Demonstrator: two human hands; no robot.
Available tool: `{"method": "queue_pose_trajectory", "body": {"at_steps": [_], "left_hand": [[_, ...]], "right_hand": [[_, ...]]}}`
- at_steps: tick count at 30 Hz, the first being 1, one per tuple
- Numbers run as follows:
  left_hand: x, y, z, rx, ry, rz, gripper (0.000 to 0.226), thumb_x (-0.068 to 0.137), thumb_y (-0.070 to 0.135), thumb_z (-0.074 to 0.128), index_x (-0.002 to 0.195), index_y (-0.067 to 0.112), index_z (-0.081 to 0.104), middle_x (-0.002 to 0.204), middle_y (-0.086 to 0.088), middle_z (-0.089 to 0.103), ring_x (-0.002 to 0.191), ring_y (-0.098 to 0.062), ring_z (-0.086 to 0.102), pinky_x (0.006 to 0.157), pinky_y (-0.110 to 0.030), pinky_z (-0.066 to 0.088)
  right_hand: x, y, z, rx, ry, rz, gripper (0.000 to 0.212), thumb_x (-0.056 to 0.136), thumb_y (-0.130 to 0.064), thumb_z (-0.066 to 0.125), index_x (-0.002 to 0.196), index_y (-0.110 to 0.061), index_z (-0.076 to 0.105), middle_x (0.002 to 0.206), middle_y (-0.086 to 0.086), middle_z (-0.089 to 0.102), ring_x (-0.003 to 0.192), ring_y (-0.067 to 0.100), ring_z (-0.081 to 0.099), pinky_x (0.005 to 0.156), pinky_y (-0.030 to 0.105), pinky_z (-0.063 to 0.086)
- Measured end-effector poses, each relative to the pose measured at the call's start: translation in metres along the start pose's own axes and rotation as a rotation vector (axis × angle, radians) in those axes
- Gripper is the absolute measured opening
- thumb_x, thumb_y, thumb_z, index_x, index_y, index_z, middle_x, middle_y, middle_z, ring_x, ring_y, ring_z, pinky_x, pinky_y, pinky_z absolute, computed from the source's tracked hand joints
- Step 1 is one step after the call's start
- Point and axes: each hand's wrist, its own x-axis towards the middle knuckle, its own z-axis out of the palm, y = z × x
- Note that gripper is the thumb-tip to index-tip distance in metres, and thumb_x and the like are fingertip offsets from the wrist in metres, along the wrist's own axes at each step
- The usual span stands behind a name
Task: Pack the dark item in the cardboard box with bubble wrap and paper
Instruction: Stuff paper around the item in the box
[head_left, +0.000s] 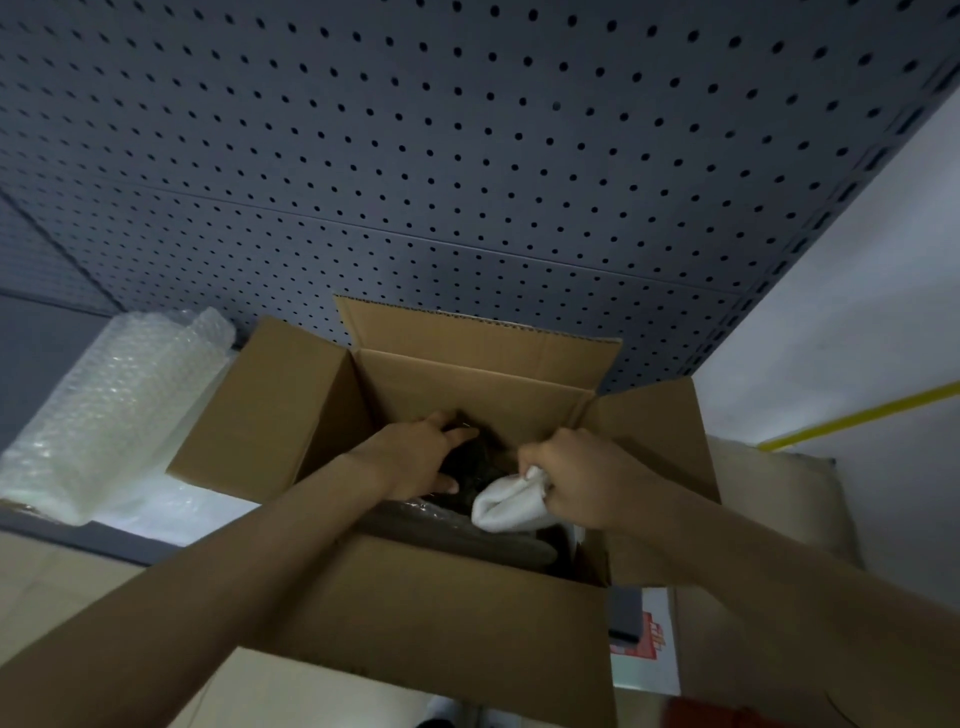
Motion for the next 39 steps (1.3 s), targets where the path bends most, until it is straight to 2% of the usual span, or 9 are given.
{"method": "queue_pose_trajectory", "body": {"at_steps": [4, 6, 9, 12, 15, 19, 26, 33, 39], "left_hand": [[0.004, -0.003, 0.001, -0.002, -0.063, -0.031, 0.075, 0.092, 0.05, 0.05, 0.152, 0.029, 0.009, 0.162, -0.005, 0.004, 0.142, -0.028, 0.026, 0.114, -0.039, 0.03], [0.005, -0.002, 0.0, -0.031, -0.106, -0.044, 0.08, 0.091, 0.055, 0.049, 0.153, 0.027, 0.005, 0.162, -0.006, -0.002, 0.145, -0.029, 0.019, 0.116, -0.041, 0.026], [0.005, -0.006, -0.003, -0.035, -0.148, -0.044, 0.09, 0.087, 0.057, 0.054, 0.152, 0.028, -0.001, 0.162, -0.007, -0.01, 0.146, -0.03, 0.014, 0.117, -0.044, 0.025], [0.003, -0.008, -0.001, -0.006, -0.146, -0.036, 0.095, 0.087, 0.05, 0.059, 0.152, 0.028, -0.006, 0.161, -0.009, -0.014, 0.146, -0.031, 0.016, 0.117, -0.042, 0.026], [0.004, -0.006, 0.001, -0.004, -0.15, -0.06, 0.093, 0.089, 0.045, 0.059, 0.151, 0.028, -0.009, 0.159, -0.012, -0.02, 0.145, -0.032, 0.02, 0.116, -0.042, 0.028], [0.005, -0.001, 0.001, -0.044, -0.165, -0.087, 0.091, 0.092, 0.041, 0.056, 0.151, 0.027, -0.012, 0.157, -0.015, -0.024, 0.147, -0.035, 0.009, 0.116, -0.044, 0.024], [0.004, -0.006, 0.006, -0.109, -0.167, -0.081, 0.092, 0.092, 0.045, 0.054, 0.149, 0.031, -0.017, 0.154, -0.011, -0.034, 0.146, -0.04, 0.007, 0.115, -0.048, 0.027], [0.004, -0.001, 0.013, -0.149, -0.126, -0.098, 0.092, 0.093, 0.044, 0.053, 0.149, 0.03, -0.019, 0.152, -0.011, -0.038, 0.145, -0.04, 0.008, 0.115, -0.046, 0.024], [0.004, 0.0, 0.02, -0.225, -0.099, -0.101, 0.094, 0.092, 0.037, 0.058, 0.149, 0.031, -0.017, 0.154, -0.009, -0.034, 0.145, -0.036, 0.016, 0.111, -0.04, 0.031]], "right_hand": [[-0.005, -0.007, 0.011, 0.03, -0.032, 0.088, 0.012, 0.084, -0.004, 0.049, 0.077, -0.004, 0.059, 0.06, 0.003, 0.048, 0.051, 0.009, 0.036, 0.041, 0.016, 0.023], [-0.007, -0.01, 0.017, 0.074, -0.024, 0.128, 0.029, 0.081, -0.002, 0.049, 0.056, -0.012, 0.039, 0.052, -0.007, 0.029, 0.047, 0.002, 0.023, 0.042, 0.017, 0.014], [0.002, -0.021, 0.02, 0.03, -0.154, 0.211, 0.035, 0.084, -0.023, 0.04, 0.051, -0.018, 0.027, 0.054, -0.004, 0.028, 0.048, 0.004, 0.025, 0.044, 0.017, 0.016], [0.019, -0.032, 0.031, -0.074, -0.299, 0.279, 0.031, 0.086, -0.029, 0.036, 0.065, -0.012, 0.051, 0.07, 0.006, 0.054, 0.076, 0.021, 0.059, 0.052, 0.024, 0.032], [0.031, -0.037, 0.041, -0.159, -0.325, 0.339, 0.023, 0.093, -0.011, 0.044, 0.105, -0.001, 0.061, 0.114, 0.016, 0.064, 0.106, 0.028, 0.06, 0.069, 0.03, 0.043], [0.027, -0.029, 0.044, -0.146, -0.255, 0.333, 0.023, 0.09, -0.014, 0.053, 0.11, -0.003, 0.059, 0.117, 0.016, 0.061, 0.104, 0.029, 0.06, 0.071, 0.03, 0.043], [0.003, -0.016, 0.057, -0.093, -0.21, 0.232, 0.029, 0.094, -0.01, 0.045, 0.123, -0.008, 0.047, 0.113, 0.016, 0.061, 0.097, 0.029, 0.06, 0.052, 0.025, 0.031], [0.019, -0.014, 0.049, 0.092, -0.557, 0.236, 0.032, 0.096, -0.01, 0.042, 0.126, -0.015, 0.053, 0.126, 0.014, 0.055, 0.11, 0.031, 0.054, 0.097, 0.039, 0.046], [0.027, -0.031, 0.053, 0.072, -0.562, 0.293, 0.031, 0.095, -0.005, 0.042, 0.124, -0.012, 0.052, 0.122, 0.014, 0.057, 0.097, 0.025, 0.056, 0.077, 0.031, 0.041]]}}
